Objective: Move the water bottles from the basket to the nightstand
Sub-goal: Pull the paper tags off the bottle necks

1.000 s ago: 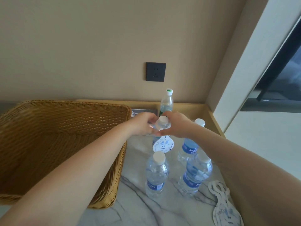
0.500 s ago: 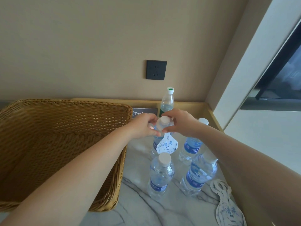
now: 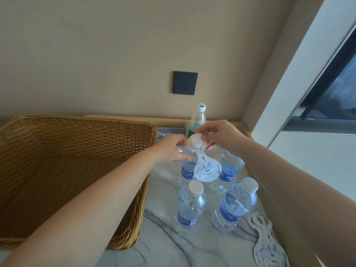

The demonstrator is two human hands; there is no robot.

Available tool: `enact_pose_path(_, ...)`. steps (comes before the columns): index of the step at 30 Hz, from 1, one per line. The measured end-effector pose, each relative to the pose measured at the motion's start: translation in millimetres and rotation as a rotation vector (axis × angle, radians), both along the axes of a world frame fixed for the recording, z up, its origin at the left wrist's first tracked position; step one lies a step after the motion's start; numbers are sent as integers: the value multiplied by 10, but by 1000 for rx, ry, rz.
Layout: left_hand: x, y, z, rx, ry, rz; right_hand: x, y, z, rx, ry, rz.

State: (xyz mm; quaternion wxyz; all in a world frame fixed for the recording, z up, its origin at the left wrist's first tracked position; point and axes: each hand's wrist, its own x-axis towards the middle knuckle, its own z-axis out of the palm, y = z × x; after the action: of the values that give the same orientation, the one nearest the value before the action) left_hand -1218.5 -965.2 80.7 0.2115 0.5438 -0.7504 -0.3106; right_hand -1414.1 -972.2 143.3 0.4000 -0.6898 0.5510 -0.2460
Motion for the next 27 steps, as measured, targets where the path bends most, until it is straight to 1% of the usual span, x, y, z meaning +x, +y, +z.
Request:
enact_pose_path(4, 4, -7, -5, 12, 1, 0, 43, -13, 40, -68, 71, 12)
enact_pose_path(9, -5, -6, -2, 31, 24, 6, 59, 38, 67, -122, 66, 19)
enact_pose_path(16, -40, 25, 51, 50, 3, 14, -14, 205, 191, -134, -71, -6)
enact_pose_path(19, -51, 56, 110, 51, -68, 23, -120, 300, 269, -158, -122, -29)
enact_pose_path(21, -96, 103, 196, 13, -98, 42, -220, 368, 358, -178, -173, -33)
enact_pose_path(25, -246, 256, 524, -165, 38, 99, -461, 538, 573, -235, -280, -71)
enact_pose_path(27, -370, 361, 740, -256, 59, 93, -588, 642, 672, -266, -300, -103)
